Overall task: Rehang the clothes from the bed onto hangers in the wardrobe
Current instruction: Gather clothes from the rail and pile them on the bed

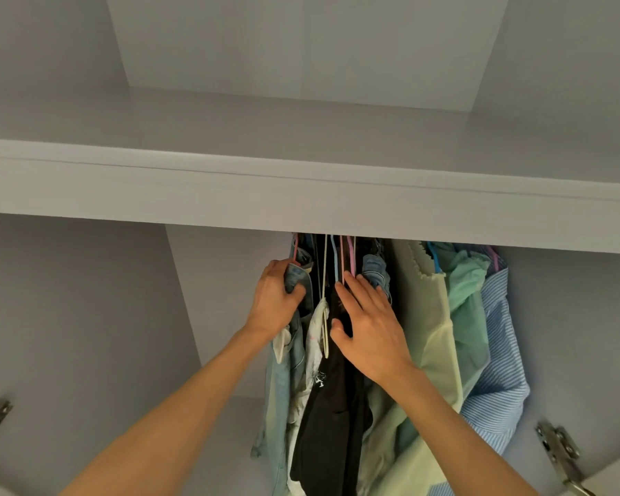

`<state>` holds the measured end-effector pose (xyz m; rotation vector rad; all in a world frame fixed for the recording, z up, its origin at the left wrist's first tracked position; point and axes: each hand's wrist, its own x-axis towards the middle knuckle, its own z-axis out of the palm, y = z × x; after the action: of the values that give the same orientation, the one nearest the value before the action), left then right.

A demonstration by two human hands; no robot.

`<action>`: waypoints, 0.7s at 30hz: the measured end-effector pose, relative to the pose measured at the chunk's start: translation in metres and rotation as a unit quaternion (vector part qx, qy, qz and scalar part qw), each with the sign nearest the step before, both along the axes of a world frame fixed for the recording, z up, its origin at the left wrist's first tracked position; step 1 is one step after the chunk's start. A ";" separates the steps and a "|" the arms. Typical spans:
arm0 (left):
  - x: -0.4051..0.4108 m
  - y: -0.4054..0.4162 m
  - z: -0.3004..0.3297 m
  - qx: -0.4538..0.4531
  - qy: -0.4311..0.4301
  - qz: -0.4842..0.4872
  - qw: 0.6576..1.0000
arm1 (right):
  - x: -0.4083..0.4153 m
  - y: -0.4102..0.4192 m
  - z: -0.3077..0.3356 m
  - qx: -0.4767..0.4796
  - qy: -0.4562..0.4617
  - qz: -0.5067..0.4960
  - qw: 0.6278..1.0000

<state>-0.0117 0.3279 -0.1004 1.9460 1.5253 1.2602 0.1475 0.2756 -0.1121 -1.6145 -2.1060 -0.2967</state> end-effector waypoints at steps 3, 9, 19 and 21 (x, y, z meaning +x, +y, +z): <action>-0.011 -0.008 0.004 0.018 -0.006 0.020 1.000 | -0.001 0.000 -0.001 -0.007 0.016 0.010 1.000; -0.026 -0.026 0.021 0.048 -0.030 0.040 0.998 | -0.011 0.002 -0.001 -0.014 0.030 0.009 0.999; -0.072 -0.102 -0.020 0.016 0.031 0.041 0.999 | -0.091 -0.015 0.042 -0.066 0.149 0.100 0.981; -0.083 -0.117 -0.024 0.014 0.031 0.055 0.998 | -0.119 -0.014 0.041 -0.164 0.208 0.113 0.957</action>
<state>-0.0943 0.2104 -0.1249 1.9589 1.6748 1.2832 0.0280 0.2613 -0.0716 -1.4257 -2.0453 0.4559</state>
